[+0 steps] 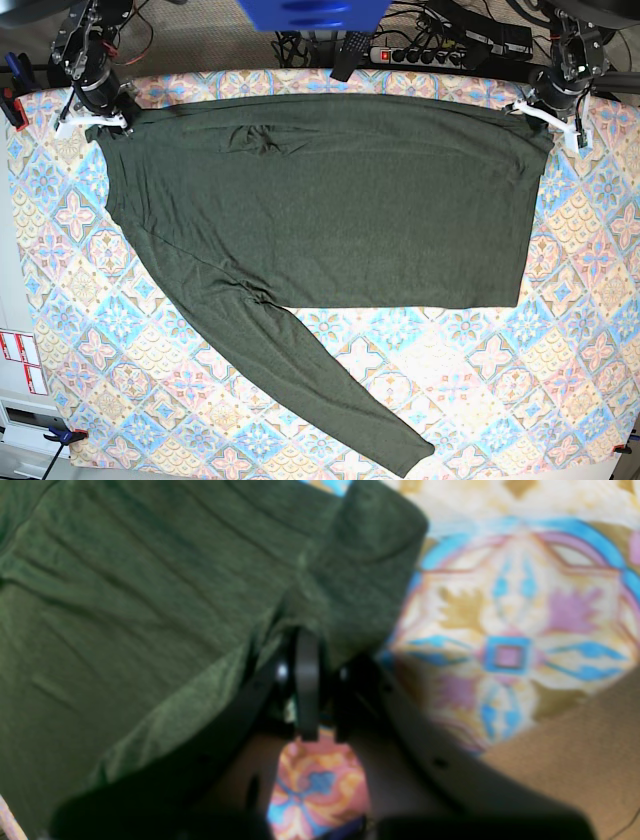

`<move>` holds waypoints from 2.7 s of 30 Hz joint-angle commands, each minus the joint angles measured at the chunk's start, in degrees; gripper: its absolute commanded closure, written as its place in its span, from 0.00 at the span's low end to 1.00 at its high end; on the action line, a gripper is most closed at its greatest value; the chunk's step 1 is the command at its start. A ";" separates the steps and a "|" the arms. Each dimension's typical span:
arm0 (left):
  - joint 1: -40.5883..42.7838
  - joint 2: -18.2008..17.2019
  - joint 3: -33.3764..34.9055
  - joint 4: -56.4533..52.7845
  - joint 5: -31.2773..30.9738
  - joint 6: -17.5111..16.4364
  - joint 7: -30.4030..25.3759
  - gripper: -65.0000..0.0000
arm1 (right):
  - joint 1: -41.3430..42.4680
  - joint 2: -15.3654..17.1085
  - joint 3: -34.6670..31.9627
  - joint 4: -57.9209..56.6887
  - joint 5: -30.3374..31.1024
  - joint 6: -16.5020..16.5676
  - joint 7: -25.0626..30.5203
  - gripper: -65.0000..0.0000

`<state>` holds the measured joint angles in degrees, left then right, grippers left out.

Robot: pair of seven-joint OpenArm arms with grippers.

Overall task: Fold the T-shirt properly
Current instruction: 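Pull the hem with both grippers past the collar edge and release, then move both grippers back down over the folded shirt to new grasp points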

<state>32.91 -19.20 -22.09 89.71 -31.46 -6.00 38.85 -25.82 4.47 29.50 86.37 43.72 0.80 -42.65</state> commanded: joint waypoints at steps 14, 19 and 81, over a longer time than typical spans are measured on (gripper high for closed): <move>1.95 -0.89 -0.73 1.67 0.30 0.42 -0.92 0.97 | -0.86 0.67 2.81 1.32 -0.25 -0.23 -4.86 0.84; 2.30 -0.89 -0.73 1.67 0.30 0.59 -0.65 0.69 | -0.68 -2.93 10.02 1.32 -0.43 -0.23 -8.91 0.71; -55.10 -8.80 18.00 -39.56 1.00 0.51 -2.32 0.48 | 10.75 -0.47 -13.19 13.81 -7.55 -0.23 -9.26 0.68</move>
<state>-20.69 -26.98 -3.92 49.47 -30.37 -5.37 37.36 -15.44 3.53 16.12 99.20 35.77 0.14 -52.77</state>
